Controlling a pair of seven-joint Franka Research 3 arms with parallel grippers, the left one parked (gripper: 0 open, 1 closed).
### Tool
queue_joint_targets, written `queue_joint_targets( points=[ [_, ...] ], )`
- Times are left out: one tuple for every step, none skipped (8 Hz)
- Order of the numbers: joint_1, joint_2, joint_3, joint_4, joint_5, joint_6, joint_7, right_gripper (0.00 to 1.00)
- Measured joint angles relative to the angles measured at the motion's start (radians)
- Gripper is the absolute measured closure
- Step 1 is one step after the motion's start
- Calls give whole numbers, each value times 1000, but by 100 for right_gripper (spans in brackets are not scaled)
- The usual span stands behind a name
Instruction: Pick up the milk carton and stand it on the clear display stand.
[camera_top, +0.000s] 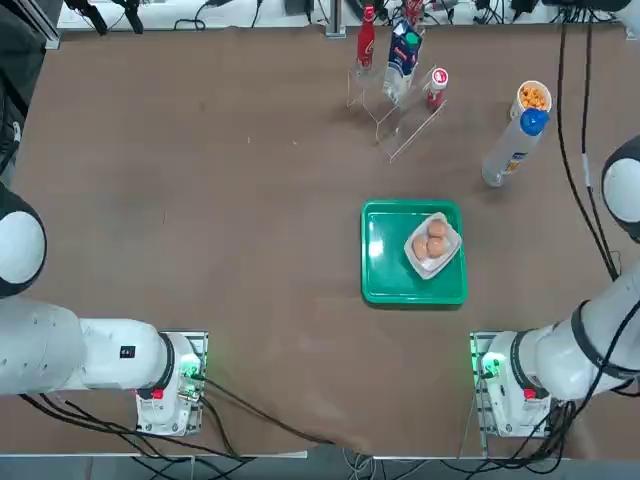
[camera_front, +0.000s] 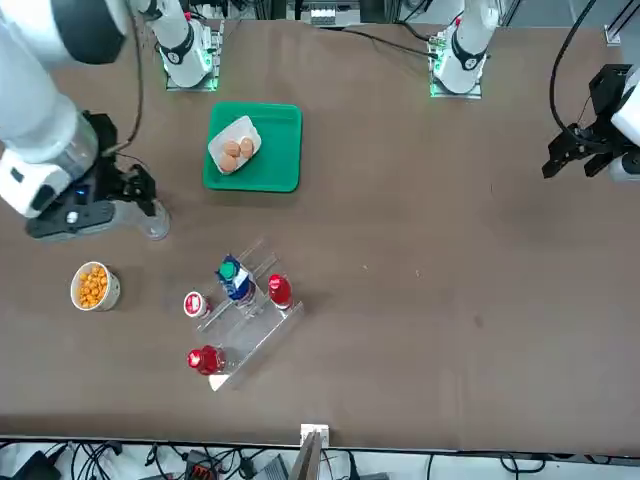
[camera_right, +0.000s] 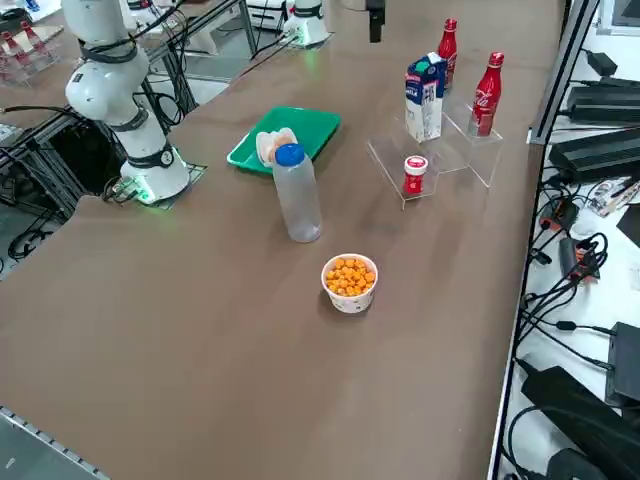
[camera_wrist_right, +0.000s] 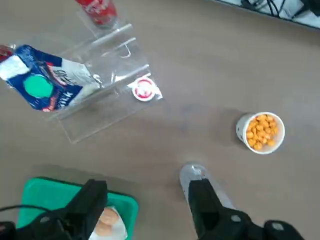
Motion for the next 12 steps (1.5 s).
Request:
queue_joint_targets(
  points=[
    [-24, -25, 0, -29, 0, -4, -1, 0],
    [-51, -58, 0, -59, 0, -7, -17, 0],
    [-81, -96, -1, -85, 6, -21, -48, 0],
    [-114, -130, -1, -104, 27, -45, -71, 0],
    [-148, -155, -2, -115, 52, -62, -90, 0],
    [-175, -169, -2, -122, 67, -67, -104, 0],
    [-186, -174, -4, -126, 70, -67, -108, 0],
    [-188, -175, -5, -127, 70, -67, -108, 0],
    [-188, -175, -5, -130, 70, -67, -108, 0],
    [-188, -177, -5, -135, 71, -67, -108, 0],
    [-188, -185, -5, -148, 72, -63, -104, 0],
    [-187, -202, -5, -170, 73, -55, -98, 0]
  ],
)
